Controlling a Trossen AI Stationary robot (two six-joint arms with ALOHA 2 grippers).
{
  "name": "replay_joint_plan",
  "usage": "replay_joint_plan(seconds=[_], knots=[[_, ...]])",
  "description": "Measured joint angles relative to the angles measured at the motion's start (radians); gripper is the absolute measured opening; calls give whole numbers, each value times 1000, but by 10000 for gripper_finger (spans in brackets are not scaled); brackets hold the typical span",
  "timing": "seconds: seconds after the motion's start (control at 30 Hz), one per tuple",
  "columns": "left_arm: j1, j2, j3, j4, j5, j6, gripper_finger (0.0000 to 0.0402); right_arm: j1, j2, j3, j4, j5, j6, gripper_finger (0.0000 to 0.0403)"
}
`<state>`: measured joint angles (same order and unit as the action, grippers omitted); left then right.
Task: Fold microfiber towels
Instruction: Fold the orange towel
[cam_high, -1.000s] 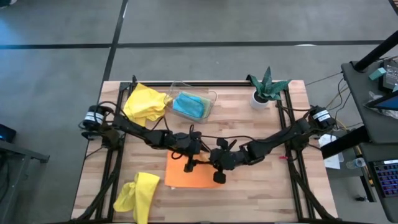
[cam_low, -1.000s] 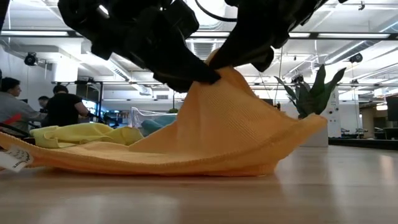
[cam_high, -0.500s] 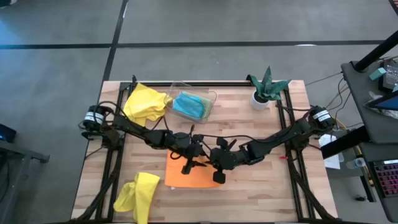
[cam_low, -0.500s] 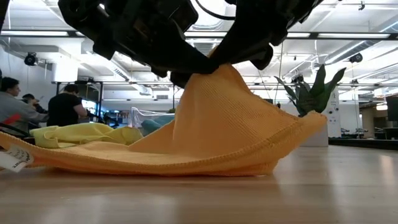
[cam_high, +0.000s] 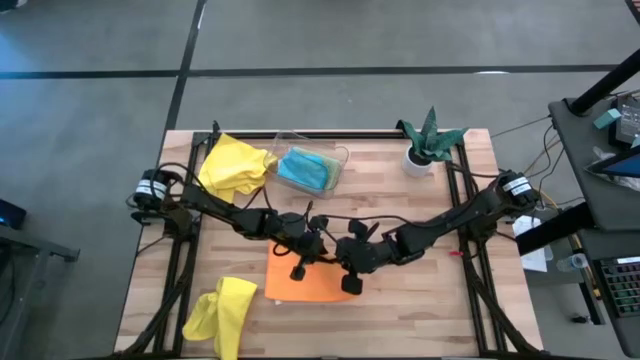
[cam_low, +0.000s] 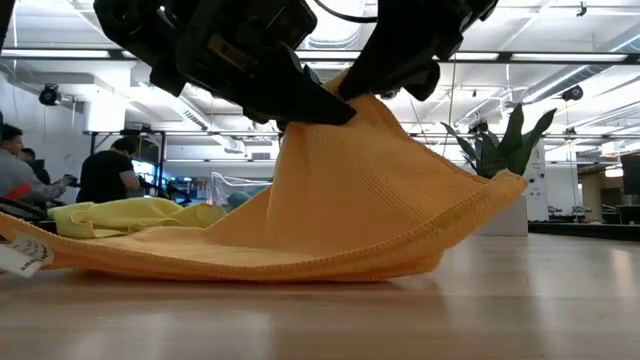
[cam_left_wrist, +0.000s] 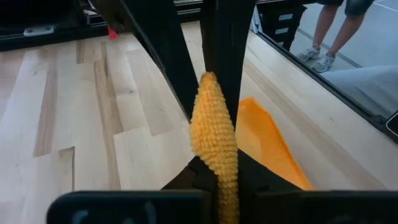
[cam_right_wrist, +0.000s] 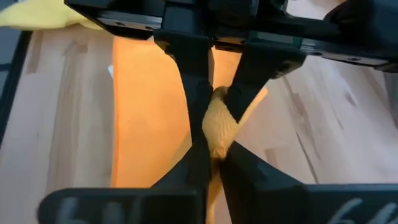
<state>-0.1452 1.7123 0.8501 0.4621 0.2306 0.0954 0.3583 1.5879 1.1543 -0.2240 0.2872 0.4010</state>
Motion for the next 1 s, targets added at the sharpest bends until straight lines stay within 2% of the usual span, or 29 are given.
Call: replay_joint_plan(seconds=[0.1, 0.23, 0.47, 0.6, 0.77, 1.0], knots=[[0, 0, 0, -5, 0, 3, 1, 7, -1, 28, -78, -4, -4, 45], [0, 0, 0, -14, 1, 18, 1, 21, -1, 46, -150, -21, 16, 94], [0, -3, 0, -19, 0, 26, 0, 45, -2, 5, -154, -52, 126, 204], [0, -8, 2, -19, 0, 26, 0, 55, -2, -65, -92, -51, 169, 247], [0, -14, 2, -18, 0, 26, 0, 54, -2, -193, 146, -54, 156, 267], [0, -43, 3, -18, -3, 26, 0, 54, -2, -311, 405, -94, 131, 244]])
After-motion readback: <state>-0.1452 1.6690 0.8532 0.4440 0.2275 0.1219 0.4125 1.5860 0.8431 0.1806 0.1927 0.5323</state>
